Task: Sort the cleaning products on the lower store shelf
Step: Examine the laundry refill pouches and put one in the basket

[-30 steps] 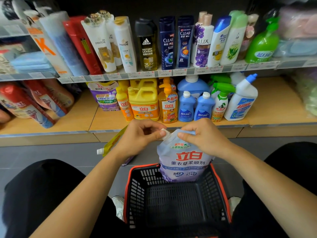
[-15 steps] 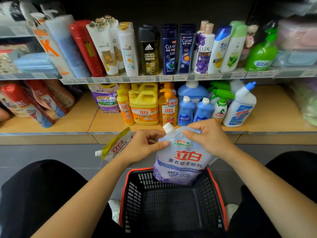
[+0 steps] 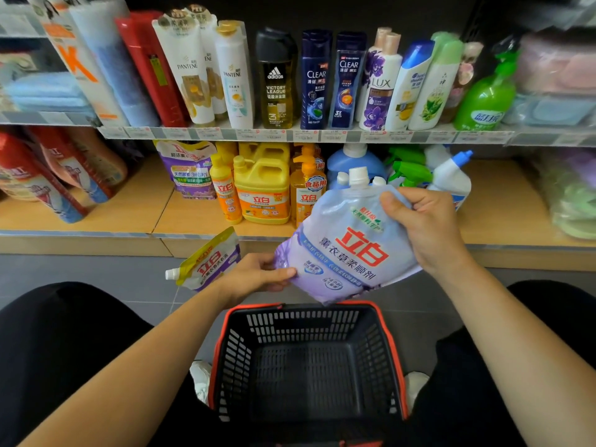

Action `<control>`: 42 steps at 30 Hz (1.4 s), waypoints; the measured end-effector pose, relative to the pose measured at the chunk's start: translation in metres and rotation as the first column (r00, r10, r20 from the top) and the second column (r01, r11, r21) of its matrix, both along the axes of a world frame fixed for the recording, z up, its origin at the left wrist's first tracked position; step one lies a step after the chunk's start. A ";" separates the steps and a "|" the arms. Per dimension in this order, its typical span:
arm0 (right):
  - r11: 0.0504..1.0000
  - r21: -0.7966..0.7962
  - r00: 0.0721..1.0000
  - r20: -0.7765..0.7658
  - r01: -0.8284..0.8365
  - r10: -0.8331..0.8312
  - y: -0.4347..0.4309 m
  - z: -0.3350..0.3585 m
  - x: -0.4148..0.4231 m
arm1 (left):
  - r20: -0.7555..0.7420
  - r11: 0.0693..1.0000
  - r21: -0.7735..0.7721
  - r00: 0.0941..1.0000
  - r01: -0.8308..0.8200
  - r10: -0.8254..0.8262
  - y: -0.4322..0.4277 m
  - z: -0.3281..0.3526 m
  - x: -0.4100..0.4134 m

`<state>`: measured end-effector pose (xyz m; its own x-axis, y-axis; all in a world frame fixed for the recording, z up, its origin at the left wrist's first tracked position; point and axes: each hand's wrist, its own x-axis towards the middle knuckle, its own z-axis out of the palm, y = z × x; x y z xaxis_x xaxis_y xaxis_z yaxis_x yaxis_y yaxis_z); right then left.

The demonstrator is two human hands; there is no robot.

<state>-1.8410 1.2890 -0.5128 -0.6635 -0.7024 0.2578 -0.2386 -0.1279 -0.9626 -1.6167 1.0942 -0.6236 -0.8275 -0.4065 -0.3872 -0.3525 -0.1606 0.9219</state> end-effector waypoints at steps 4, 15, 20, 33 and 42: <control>0.996 0.006 0.992 0.089 0.087 -0.087 0.001 -0.003 -0.014 | -0.104 0.983 0.043 0.977 -0.181 0.184 0.002 -0.007 -0.009; 0.936 0.350 0.959 0.278 -0.044 -0.059 0.030 -0.071 -0.032 | -0.095 0.879 -0.216 0.905 -0.426 0.415 -0.004 0.045 0.010; 0.795 0.585 0.883 0.444 -0.159 -0.150 0.048 -0.115 0.003 | 0.187 0.909 -0.333 0.927 -0.251 0.325 0.009 0.022 0.039; 0.356 0.854 0.847 0.476 -0.379 -0.239 0.051 -0.224 0.068 | 0.634 0.950 -0.298 0.763 0.092 0.124 0.047 -0.090 0.074; 0.164 0.864 0.879 0.463 -0.476 0.114 0.033 -0.235 0.075 | 0.611 0.988 0.003 0.783 0.152 -0.122 0.054 -0.107 0.062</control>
<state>-1.7665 1.3218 -0.7476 -0.2427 -0.4433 -0.8629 -0.1705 0.8951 -0.4119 -1.5550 1.1480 -0.7310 -0.4755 -0.3356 -0.8132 -0.8569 -0.0324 0.5145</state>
